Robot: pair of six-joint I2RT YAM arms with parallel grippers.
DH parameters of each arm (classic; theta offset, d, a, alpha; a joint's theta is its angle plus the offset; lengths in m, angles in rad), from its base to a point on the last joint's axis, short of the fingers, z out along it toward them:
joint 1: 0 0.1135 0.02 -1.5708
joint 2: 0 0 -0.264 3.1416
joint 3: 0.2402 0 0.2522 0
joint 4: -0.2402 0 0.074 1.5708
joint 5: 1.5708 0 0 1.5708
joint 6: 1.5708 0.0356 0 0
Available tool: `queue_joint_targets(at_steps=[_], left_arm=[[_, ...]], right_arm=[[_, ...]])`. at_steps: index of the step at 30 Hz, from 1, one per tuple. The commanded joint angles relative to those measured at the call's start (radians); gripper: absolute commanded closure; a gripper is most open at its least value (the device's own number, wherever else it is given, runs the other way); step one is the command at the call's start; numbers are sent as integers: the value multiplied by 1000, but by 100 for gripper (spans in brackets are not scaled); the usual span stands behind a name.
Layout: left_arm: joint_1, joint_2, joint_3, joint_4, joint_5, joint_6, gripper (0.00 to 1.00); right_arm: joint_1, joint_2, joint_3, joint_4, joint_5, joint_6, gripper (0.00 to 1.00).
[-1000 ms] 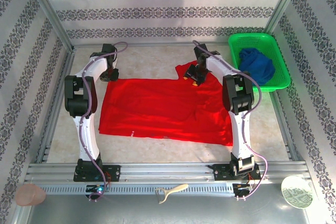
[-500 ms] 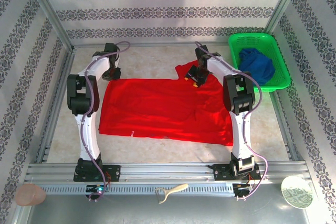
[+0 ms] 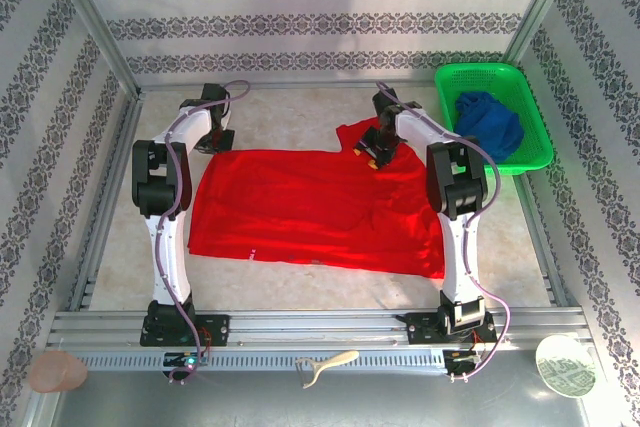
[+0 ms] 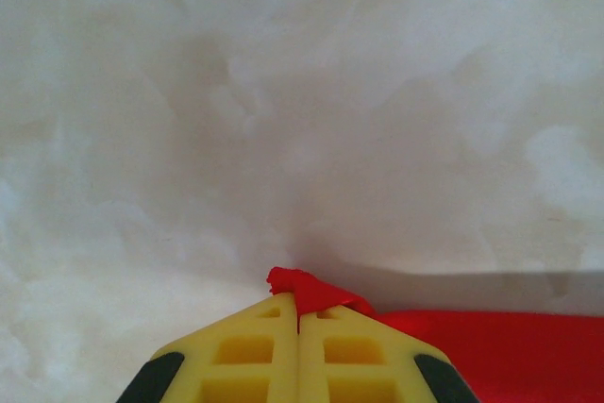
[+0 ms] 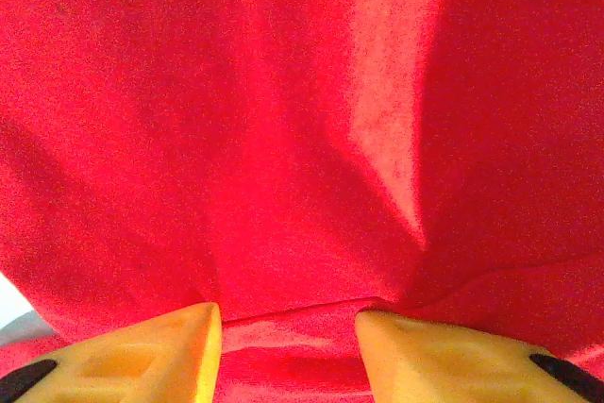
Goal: Fold the inside-out t-shirt
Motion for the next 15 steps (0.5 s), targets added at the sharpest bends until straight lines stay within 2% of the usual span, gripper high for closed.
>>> queue_joint_targets(at_steps=[1, 6, 11, 15], left_arm=[[-4, -47, 32, -16, 68, -64, 100], [36, -107, -26, 5, 178, -304, 100], [106, -266, -313, 293, 272, -636, 100], [121, -302, -375, 365, 279, -708, 100]], right_arm=[[-25, 40, -99, -147, 80, 84, 50], [-34, 28, -135, -150, 101, 110, 50], [-39, 27, -149, -156, 113, 121, 50], [-43, 31, -151, -158, 115, 121, 50]])
